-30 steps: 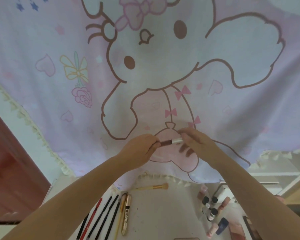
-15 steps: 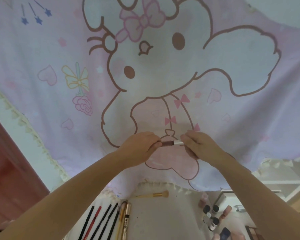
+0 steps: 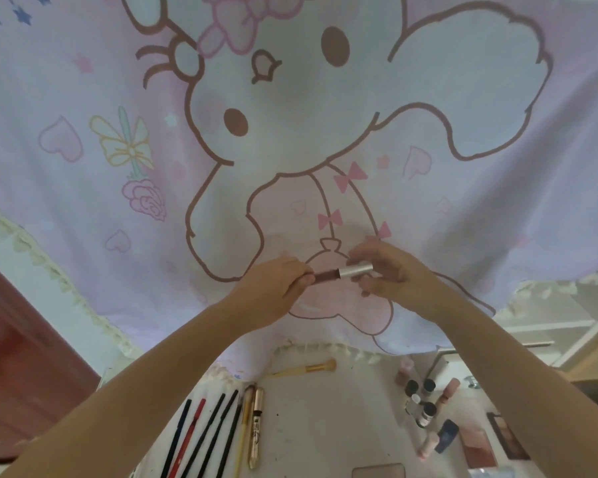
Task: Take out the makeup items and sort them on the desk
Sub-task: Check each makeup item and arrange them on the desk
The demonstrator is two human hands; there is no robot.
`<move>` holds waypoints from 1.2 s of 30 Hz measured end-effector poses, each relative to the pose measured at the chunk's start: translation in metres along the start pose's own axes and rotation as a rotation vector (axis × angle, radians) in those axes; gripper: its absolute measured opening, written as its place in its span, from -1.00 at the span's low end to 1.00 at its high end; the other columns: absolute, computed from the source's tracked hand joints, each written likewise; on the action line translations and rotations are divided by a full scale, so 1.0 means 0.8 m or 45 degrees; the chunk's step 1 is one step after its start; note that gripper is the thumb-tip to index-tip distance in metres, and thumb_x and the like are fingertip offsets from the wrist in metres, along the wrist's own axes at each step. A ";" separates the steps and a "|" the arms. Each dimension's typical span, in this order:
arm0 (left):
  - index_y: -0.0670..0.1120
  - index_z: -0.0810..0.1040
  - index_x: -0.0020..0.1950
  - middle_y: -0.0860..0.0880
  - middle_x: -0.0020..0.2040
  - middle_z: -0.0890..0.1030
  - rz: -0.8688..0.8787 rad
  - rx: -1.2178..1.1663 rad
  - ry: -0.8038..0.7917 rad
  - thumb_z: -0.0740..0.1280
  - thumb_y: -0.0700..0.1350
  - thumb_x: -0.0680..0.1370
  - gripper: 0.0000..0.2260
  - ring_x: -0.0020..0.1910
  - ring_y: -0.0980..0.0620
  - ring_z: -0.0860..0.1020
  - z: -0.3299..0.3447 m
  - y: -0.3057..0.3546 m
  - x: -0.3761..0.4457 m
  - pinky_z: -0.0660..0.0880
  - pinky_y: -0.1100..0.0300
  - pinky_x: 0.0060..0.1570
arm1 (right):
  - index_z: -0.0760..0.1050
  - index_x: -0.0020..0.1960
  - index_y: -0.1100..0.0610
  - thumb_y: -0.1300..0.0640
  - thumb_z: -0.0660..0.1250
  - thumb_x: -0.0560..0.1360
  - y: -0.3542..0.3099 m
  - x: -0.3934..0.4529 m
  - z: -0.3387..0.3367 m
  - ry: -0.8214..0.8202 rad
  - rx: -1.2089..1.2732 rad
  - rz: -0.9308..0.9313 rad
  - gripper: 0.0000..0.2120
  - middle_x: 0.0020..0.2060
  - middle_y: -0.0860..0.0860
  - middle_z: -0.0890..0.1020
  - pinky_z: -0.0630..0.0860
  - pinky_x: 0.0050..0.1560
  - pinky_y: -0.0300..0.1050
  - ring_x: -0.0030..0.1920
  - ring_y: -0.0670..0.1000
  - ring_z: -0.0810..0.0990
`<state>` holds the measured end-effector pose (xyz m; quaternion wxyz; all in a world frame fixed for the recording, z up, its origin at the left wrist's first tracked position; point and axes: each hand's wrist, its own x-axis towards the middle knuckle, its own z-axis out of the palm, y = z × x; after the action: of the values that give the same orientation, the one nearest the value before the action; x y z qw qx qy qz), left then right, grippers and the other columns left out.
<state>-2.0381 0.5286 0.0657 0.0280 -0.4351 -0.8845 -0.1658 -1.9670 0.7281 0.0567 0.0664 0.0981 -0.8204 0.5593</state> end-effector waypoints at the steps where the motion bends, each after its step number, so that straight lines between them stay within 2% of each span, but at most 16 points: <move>1: -0.12 0.48 0.18 0.07 -0.15 0.37 0.000 -0.001 0.000 0.04 -0.09 0.63 -0.73 -0.17 0.12 0.32 0.002 0.000 0.000 0.21 0.33 -0.26 | 0.42 0.00 -0.08 0.41 0.27 0.45 -0.003 -0.001 0.001 -0.032 0.043 0.043 -0.62 -0.12 -0.11 0.56 0.54 -0.22 -0.30 -0.24 -0.23 0.58; 3: -0.13 0.48 0.17 0.08 -0.14 0.37 0.008 -0.012 -0.002 0.05 -0.09 0.63 -0.73 -0.15 0.09 0.35 0.008 0.002 -0.002 0.19 0.35 -0.20 | 0.45 -0.09 -0.02 0.25 0.21 0.53 -0.006 -0.004 0.004 -0.038 -0.042 0.144 -0.83 -0.31 -0.13 0.60 0.49 -0.34 -0.28 -0.41 -0.22 0.55; 5: -0.14 0.49 0.17 0.08 -0.14 0.37 0.036 -0.016 -0.016 0.06 -0.10 0.63 -0.74 -0.13 0.06 0.38 0.016 0.006 -0.003 0.17 0.35 -0.19 | 0.43 -0.29 0.06 0.13 0.15 0.57 -0.002 -0.008 0.003 -0.023 -0.318 0.213 -0.73 -0.59 -0.16 0.54 0.41 -0.41 -0.34 -0.59 -0.23 0.43; 6: -0.14 0.49 0.17 0.07 -0.14 0.38 0.053 -0.017 -0.022 0.07 -0.10 0.63 -0.74 -0.14 0.08 0.36 0.020 0.008 -0.003 0.16 0.35 -0.21 | 0.42 -0.32 0.05 0.13 0.16 0.57 0.000 -0.012 0.004 -0.011 -0.399 0.207 -0.72 -0.62 -0.18 0.51 0.39 -0.41 -0.37 -0.60 -0.23 0.41; 8: -0.15 0.49 0.17 0.06 -0.14 0.39 0.063 -0.048 -0.026 0.07 -0.11 0.62 -0.74 -0.15 0.10 0.34 0.029 0.011 -0.003 0.15 0.35 -0.23 | 0.45 -0.24 -0.04 0.26 0.26 0.50 0.008 -0.025 0.002 0.036 -0.321 0.148 -0.76 -0.50 -0.17 0.54 0.43 -0.35 -0.39 -0.50 -0.22 0.47; 10: -0.16 0.49 0.17 0.06 -0.16 0.38 0.056 -0.074 -0.055 0.07 -0.12 0.62 -0.74 -0.17 0.10 0.34 0.037 0.014 -0.003 0.16 0.34 -0.23 | 0.45 -0.09 -0.10 0.39 0.32 0.43 0.019 -0.037 -0.004 0.064 -0.118 0.134 -0.64 -0.24 -0.13 0.56 0.52 -0.22 -0.33 -0.30 -0.18 0.53; 12: -0.15 0.49 0.16 0.10 -0.24 0.35 0.073 -0.070 -0.108 0.06 -0.11 0.63 -0.74 -0.21 0.11 0.32 0.050 0.019 -0.001 0.17 0.32 -0.27 | 0.42 -0.02 -0.12 0.34 0.30 0.46 0.023 -0.048 -0.006 0.035 -0.045 0.238 -0.66 -0.17 -0.10 0.56 0.54 -0.23 -0.28 -0.27 -0.12 0.55; 14: -0.15 0.49 0.15 0.15 -0.28 0.31 0.108 -0.088 -0.147 0.06 -0.11 0.63 -0.74 -0.23 0.13 0.30 0.065 0.026 0.002 0.21 0.31 -0.28 | 0.46 -0.14 0.00 0.22 0.21 0.53 0.027 -0.059 -0.003 0.014 -0.085 0.377 -0.84 -0.35 -0.06 0.57 0.46 -0.38 -0.31 -0.46 -0.14 0.51; 17: -0.17 0.51 0.13 0.05 -0.19 0.39 0.158 -0.141 -0.177 0.08 -0.12 0.62 -0.75 -0.19 0.10 0.32 0.089 0.037 0.005 0.17 0.32 -0.26 | 0.44 -0.32 0.07 0.20 0.21 0.54 0.041 -0.079 -0.003 0.110 -0.200 0.464 -0.74 -0.62 -0.10 0.49 0.36 -0.44 -0.38 -0.60 -0.15 0.37; 22: -0.24 0.52 0.00 0.00 -0.26 0.46 0.154 -0.378 -0.330 0.03 0.04 0.54 -0.58 -0.26 0.09 0.38 0.135 0.043 0.009 0.24 0.25 -0.27 | 0.45 -0.31 0.05 0.27 0.23 0.53 0.062 -0.104 -0.003 0.281 -0.150 0.565 -0.74 -0.65 -0.13 0.49 0.37 -0.48 -0.43 -0.63 -0.19 0.37; 23: -0.22 0.51 0.02 0.04 -0.23 0.47 0.140 -0.405 -0.331 0.03 0.08 0.53 -0.58 -0.24 0.12 0.41 0.146 0.041 0.009 0.28 0.22 -0.22 | 0.44 -0.31 0.05 0.26 0.24 0.52 0.067 -0.106 -0.003 0.305 -0.200 0.586 -0.75 -0.64 -0.13 0.49 0.35 -0.48 -0.46 -0.63 -0.20 0.39; 25: -0.16 0.45 0.23 -0.01 0.06 0.54 0.052 -0.385 -0.303 0.10 0.04 0.59 -0.64 0.07 0.07 0.47 0.165 0.034 0.006 0.33 0.17 0.06 | 0.47 -0.27 0.07 0.21 0.26 0.51 0.075 -0.107 -0.005 0.327 -0.428 0.584 -0.81 -0.49 -0.10 0.55 0.35 -0.44 -0.46 -0.52 -0.17 0.46; 27: -0.17 0.29 0.40 -0.09 0.32 0.42 -0.067 -0.299 -0.278 0.10 -0.04 0.62 -0.62 0.32 -0.02 0.35 0.181 0.026 0.000 0.22 0.20 0.28 | 0.55 -0.13 0.16 0.17 0.28 0.50 0.082 -0.103 -0.009 0.297 -0.691 0.580 -0.90 -0.28 0.10 0.62 0.33 -0.36 -0.41 -0.34 -0.04 0.50; 29: -0.13 0.24 0.43 -0.07 0.38 0.35 -0.136 -0.110 -0.391 0.08 -0.03 0.62 -0.61 0.36 -0.03 0.31 0.201 0.015 -0.011 0.20 0.18 0.31 | 0.54 0.00 0.23 0.14 0.25 0.52 0.097 -0.098 -0.010 0.165 -0.923 0.592 -0.81 -0.13 0.15 0.64 0.35 -0.23 -0.30 -0.16 0.08 0.55; 32: -0.11 0.21 0.44 -0.08 0.40 0.30 -0.194 0.066 -0.667 0.06 -0.02 0.62 -0.60 0.37 -0.05 0.28 0.235 0.003 -0.033 0.26 0.12 0.31 | 0.49 0.09 0.23 0.11 0.16 0.56 0.124 -0.087 -0.003 -0.090 -1.189 0.636 -0.76 -0.01 0.13 0.61 0.39 0.00 -0.15 0.03 0.12 0.54; 36: -0.17 0.19 0.44 -0.12 0.41 0.25 -0.272 0.101 -0.867 0.04 -0.05 0.63 -0.60 0.40 -0.08 0.23 0.265 -0.007 -0.049 0.27 0.07 0.33 | 0.46 0.10 0.23 0.11 0.10 0.57 0.157 -0.074 0.004 -0.263 -1.345 0.675 -0.75 0.02 0.13 0.59 0.41 0.01 -0.10 0.05 0.12 0.54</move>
<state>-1.9980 0.5627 -0.1438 -0.2689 -0.3690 -0.8894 0.0211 -1.9393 0.7746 -0.0713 -0.1156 -0.1024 -0.9861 0.0608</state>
